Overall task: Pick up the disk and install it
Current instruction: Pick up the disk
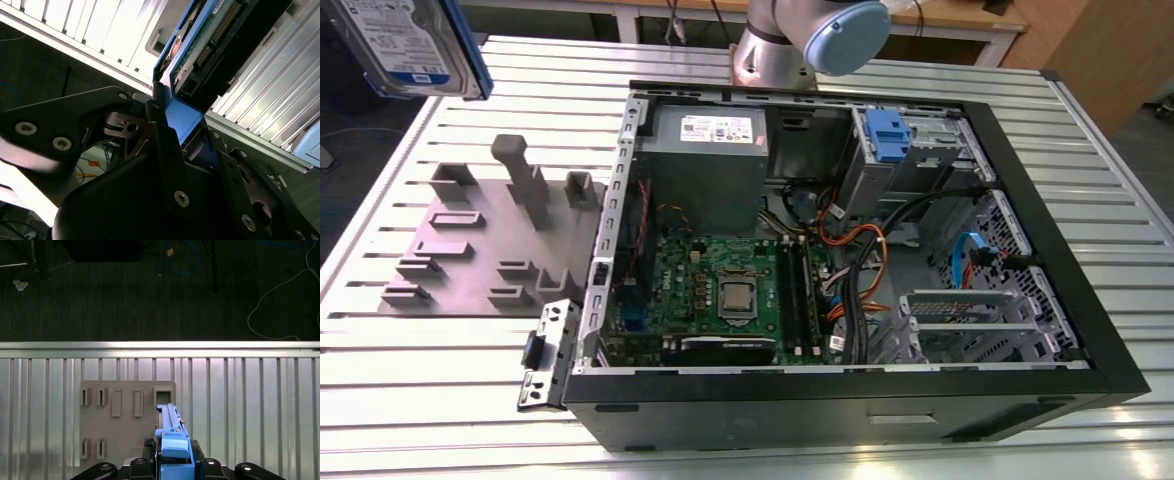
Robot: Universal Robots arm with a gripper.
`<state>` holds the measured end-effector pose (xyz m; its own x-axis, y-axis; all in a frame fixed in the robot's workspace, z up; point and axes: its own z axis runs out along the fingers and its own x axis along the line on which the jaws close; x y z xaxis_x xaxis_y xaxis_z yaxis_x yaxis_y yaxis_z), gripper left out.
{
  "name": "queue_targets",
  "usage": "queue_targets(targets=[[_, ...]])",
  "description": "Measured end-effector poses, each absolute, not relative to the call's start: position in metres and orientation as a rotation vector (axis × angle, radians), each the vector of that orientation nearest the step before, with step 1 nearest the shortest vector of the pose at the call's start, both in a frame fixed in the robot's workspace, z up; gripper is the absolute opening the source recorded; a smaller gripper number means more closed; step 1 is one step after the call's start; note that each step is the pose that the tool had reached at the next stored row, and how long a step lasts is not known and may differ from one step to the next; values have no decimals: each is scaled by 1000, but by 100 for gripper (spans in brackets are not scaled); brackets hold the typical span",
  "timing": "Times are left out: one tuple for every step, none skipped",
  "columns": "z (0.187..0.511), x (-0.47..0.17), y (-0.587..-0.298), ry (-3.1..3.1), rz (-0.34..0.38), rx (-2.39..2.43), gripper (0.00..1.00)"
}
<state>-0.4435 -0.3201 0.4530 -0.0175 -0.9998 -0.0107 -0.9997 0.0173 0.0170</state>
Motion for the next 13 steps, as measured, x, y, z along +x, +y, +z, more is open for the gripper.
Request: queue_targets(targets=[[454,-443,-320,-2238,-31,2199,36],[454,-443,-320,-2238,-31,2199,36],[455,-443,-320,-2238,-31,2199,36],[456,-443,-320,-2238,-31,2199,36],[457,-443,-320,-2238,-31,2199,36],[458,-443,-320,-2238,-31,2199,36],[458,-443,-320,-2238,-31,2199,36],[458,-443,-320,-2238,-31,2199,36],[458,-443,-320,-2238,-31,2199,36],[458,-443,-320,-2238,-31,2199,36],[459,-443,-320,-2238,-31,2199,36],[459,-443,-320,-2238,-31,2199,36],[459,-443,-320,-2238,-31,2199,36]])
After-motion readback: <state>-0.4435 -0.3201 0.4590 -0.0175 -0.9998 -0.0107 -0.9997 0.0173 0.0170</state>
